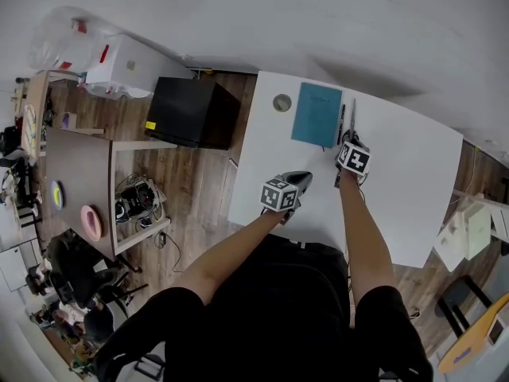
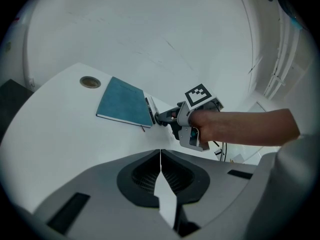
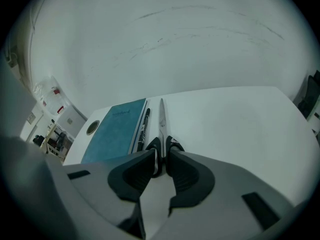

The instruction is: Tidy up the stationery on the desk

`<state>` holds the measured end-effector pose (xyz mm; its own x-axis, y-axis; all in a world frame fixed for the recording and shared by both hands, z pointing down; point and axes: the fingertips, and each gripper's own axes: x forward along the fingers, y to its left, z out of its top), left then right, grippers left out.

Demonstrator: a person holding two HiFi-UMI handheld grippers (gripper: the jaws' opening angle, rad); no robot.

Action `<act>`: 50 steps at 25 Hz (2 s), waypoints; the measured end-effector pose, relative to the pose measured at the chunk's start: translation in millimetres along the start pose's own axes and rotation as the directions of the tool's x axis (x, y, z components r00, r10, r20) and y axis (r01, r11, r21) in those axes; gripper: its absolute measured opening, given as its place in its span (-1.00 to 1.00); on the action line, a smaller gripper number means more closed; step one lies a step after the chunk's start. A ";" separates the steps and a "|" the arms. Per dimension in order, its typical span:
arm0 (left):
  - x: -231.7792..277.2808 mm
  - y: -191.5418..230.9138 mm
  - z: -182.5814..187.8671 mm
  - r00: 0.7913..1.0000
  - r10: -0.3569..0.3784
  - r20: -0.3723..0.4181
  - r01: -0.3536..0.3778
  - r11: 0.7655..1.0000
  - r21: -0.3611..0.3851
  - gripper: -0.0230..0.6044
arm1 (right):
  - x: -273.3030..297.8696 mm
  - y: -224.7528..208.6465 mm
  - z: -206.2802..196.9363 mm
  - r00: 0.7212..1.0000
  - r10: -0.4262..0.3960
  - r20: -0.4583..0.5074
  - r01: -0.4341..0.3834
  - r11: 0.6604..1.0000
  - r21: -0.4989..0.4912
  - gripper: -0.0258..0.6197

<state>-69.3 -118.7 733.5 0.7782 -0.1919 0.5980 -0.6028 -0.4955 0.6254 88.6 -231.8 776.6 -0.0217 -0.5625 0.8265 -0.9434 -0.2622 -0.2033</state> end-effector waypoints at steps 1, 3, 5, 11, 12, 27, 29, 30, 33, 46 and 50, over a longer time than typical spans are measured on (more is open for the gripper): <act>-1.2 0.8 -0.1 1.000 0.001 0.003 -0.001 1.000 0.000 -0.87 | 0.0 0.7 -0.1 1.000 0.001 -0.001 -0.001 1.000 0.014 -0.64; -4.1 3.1 0.4 1.000 0.005 0.010 -0.005 1.000 -0.006 -0.87 | -0.9 2.1 -0.1 1.000 0.000 0.000 0.000 0.999 0.033 -0.64; -7.6 6.1 1.3 1.000 0.010 0.020 -0.010 1.000 -0.012 -0.87 | -3.4 2.3 -0.1 1.000 -0.012 0.005 0.012 0.999 0.033 -0.64; -19.5 11.0 9.8 0.998 0.018 0.058 -0.019 1.000 0.007 -0.87 | -11.3 4.3 3.0 0.999 -0.002 0.042 0.002 1.000 0.014 -0.60; -21.1 11.6 9.8 0.998 0.020 0.064 -0.021 1.000 0.011 -0.87 | -12.9 5.7 3.1 0.999 0.006 0.046 -0.007 1.000 0.016 -0.60; -58.6 -35.4 -13.9 0.996 -0.031 0.084 0.020 0.992 0.126 -0.87 | -155.0 25.5 -34.3 0.972 0.128 0.200 -0.152 0.982 0.112 -0.60; -65.5 -43.2 -15.9 0.995 -0.039 0.096 0.025 0.990 0.139 -0.87 | -178.1 33.4 -49.1 0.965 0.144 0.219 -0.167 0.982 0.089 -0.60; -68.4 -48.6 -15.3 0.993 -0.047 0.104 0.031 0.988 0.149 -0.87 | -190.1 37.4 -56.1 0.962 0.150 0.227 -0.170 0.983 0.069 -0.61; -77.7 -74.5 -10.8 0.986 -0.091 0.139 0.064 0.979 0.191 -0.87 | -227.9 47.1 -77.7 0.955 0.162 0.249 -0.165 0.986 -0.007 -0.61; -103.6 -203.8 -26.7 0.938 -0.199 0.284 0.088 0.929 0.360 -0.88 | -347.1 33.3 -135.8 0.909 0.209 0.361 -0.184 0.977 -0.104 -0.79; -118.3 -247.2 -46.5 0.923 -0.162 0.349 0.013 0.920 0.391 -0.87 | -392.8 22.7 -143.6 0.855 0.279 0.436 -0.228 0.959 -0.166 -0.80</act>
<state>-20.5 65.9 531.4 0.8774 -0.3928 0.2755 -0.4753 -0.7900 0.3873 28.2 95.8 522.7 -0.1374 -0.8965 0.4212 -0.9550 0.0070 -0.2966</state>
